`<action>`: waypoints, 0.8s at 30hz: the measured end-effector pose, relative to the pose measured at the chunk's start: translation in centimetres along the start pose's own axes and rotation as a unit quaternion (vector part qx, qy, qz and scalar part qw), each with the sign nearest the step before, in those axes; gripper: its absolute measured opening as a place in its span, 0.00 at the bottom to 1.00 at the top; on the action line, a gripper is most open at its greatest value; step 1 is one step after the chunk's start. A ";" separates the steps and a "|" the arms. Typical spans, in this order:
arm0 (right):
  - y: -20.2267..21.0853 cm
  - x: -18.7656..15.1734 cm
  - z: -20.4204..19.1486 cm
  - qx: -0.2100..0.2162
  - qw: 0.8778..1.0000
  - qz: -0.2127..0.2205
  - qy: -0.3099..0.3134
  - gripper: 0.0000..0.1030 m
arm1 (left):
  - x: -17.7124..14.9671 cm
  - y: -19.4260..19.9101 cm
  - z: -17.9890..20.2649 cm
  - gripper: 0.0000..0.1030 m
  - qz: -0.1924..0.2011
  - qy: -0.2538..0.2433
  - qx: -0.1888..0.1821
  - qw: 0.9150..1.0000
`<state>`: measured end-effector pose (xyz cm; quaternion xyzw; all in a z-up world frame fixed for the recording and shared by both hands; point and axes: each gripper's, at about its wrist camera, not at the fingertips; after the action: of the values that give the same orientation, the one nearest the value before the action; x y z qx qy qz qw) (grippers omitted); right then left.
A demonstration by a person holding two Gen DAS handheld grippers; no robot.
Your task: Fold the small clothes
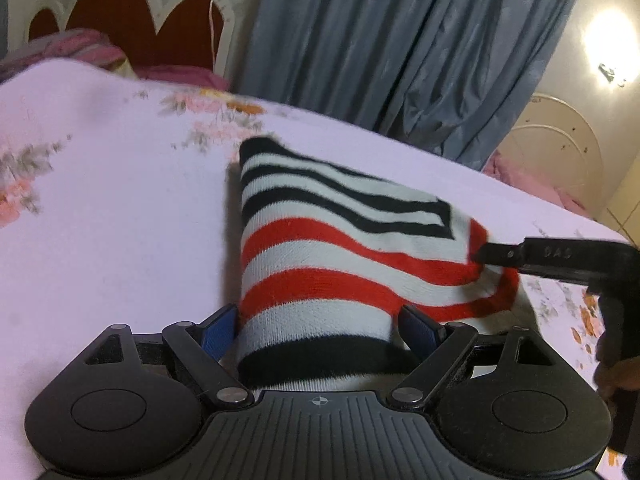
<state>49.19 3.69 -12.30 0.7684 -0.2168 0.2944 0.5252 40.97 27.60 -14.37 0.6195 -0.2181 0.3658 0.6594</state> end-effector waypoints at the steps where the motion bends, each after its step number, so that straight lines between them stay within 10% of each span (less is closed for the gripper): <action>1: 0.8 0.0 0.0 0.007 1.000 0.005 -0.005 0.30 | -0.1 0.6 -0.1 0.83 0.005 -0.004 -0.001 1.000; 5: 4.0 -0.8 -0.4 0.035 0.999 0.013 -0.007 0.38 | -0.7 2.8 -0.6 0.83 0.011 -0.010 -0.003 1.000; 11: 7.3 -4.4 -2.9 0.063 0.998 0.005 0.029 0.26 | -3.1 3.5 -0.7 0.83 -0.011 -0.016 -0.013 1.000; 24: 8.3 -7.4 -3.8 0.023 0.999 -0.002 0.034 0.19 | -4.3 3.7 -0.8 0.83 -0.025 -0.023 -0.012 0.999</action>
<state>37.59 4.50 -10.58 0.7702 -0.1902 0.3247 0.5149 35.30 27.29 -15.26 0.6252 -0.2222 0.3319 0.6705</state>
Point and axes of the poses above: each gripper's, at about its wrist camera, not at the fingertips, and y roughly against the way its jaws point, z to its right, x to its top, and after that the axes turned 9 degrees about x, right-handed
